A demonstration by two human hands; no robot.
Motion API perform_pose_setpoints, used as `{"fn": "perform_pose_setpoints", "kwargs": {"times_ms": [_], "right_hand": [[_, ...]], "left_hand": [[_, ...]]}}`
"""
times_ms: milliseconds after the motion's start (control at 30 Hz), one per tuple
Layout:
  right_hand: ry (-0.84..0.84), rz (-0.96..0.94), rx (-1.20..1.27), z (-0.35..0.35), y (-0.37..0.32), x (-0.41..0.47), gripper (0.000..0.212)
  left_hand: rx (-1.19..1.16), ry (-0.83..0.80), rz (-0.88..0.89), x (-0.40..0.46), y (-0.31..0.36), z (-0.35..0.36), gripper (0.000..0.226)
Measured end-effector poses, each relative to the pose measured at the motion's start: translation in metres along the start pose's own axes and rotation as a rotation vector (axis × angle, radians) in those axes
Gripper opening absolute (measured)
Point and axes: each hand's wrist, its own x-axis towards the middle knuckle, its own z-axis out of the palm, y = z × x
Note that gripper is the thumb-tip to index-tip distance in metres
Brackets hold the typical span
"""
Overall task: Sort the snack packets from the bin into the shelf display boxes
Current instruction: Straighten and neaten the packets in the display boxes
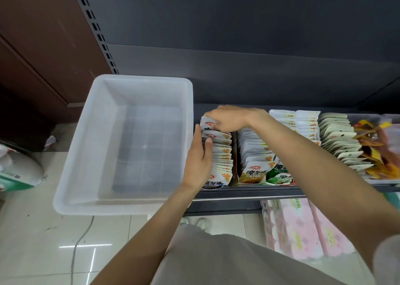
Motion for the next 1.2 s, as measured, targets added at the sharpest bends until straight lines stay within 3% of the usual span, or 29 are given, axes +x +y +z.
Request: {"fn": "perform_pose_setpoints", "kwargs": {"times_ms": [67,133,267,333,433,500,833,1100,1200], "right_hand": [[-0.026,0.042,0.028,-0.001,-0.003,-0.004,0.023],[0.068,0.085,0.098,-0.002,-0.007,-0.016,0.034],[0.646,0.208,0.358,0.013,-0.016,-0.056,0.033],[0.786,0.325,0.632,0.034,-0.034,-0.074,0.046],[0.705,0.372,1.061,0.067,-0.066,-0.065,0.06],[0.698,0.387,1.196,0.075,-0.077,-0.05,0.063],[0.636,0.24,1.149,0.07,-0.067,-0.042,0.061],[0.863,0.194,1.233,0.093,-0.067,-0.103,0.061],[0.733,0.176,0.969,0.108,-0.08,-0.108,0.08]], "left_hand": [[0.0,0.0,0.001,0.0,0.001,0.001,0.052],[-0.016,0.005,0.009,0.003,0.0,0.001,0.052],[-0.071,-0.013,0.028,0.004,0.001,0.0,0.051],[-0.118,-0.024,0.02,0.003,0.003,-0.001,0.05],[-0.189,-0.036,-0.006,0.007,0.008,-0.003,0.051],[-0.242,-0.047,-0.036,0.014,0.012,-0.005,0.051],[-0.31,-0.064,-0.054,0.024,0.022,-0.008,0.049],[-0.239,-0.013,-0.007,0.003,0.041,-0.037,0.048],[-0.278,-0.048,-0.016,-0.015,0.04,-0.039,0.049]]}}
